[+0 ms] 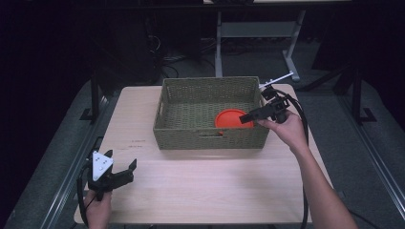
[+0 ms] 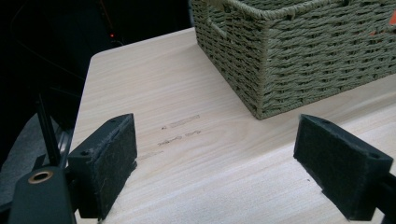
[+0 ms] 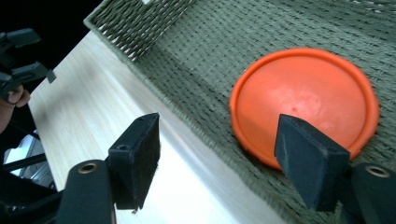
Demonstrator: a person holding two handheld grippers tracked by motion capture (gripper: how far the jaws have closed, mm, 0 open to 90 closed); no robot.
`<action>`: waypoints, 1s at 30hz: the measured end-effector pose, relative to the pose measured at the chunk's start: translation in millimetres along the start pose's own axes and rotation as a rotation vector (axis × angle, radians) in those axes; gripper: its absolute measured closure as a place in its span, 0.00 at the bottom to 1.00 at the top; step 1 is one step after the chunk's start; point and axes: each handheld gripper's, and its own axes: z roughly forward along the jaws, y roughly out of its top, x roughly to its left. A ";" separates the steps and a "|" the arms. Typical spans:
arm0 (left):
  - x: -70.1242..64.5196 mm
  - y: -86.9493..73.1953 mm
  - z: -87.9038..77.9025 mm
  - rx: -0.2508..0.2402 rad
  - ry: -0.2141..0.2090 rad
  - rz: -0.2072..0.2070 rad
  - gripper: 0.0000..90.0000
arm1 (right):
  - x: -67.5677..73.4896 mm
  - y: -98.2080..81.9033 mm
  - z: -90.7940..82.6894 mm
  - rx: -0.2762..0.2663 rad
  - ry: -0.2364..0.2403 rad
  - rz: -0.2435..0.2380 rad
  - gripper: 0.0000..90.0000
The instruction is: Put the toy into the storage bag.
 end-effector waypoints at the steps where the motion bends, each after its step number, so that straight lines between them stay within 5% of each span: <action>1: -0.1 -0.1 0.0 -0.001 0.000 0.000 0.14 | 1.5 -1.0 -1.6 0.001 0.002 -0.002 0.34; 30: -1.4 -0.3 -0.2 -0.003 0.002 -0.003 0.14 | 11.8 -59.2 -17.6 -0.029 0.107 -0.025 0.30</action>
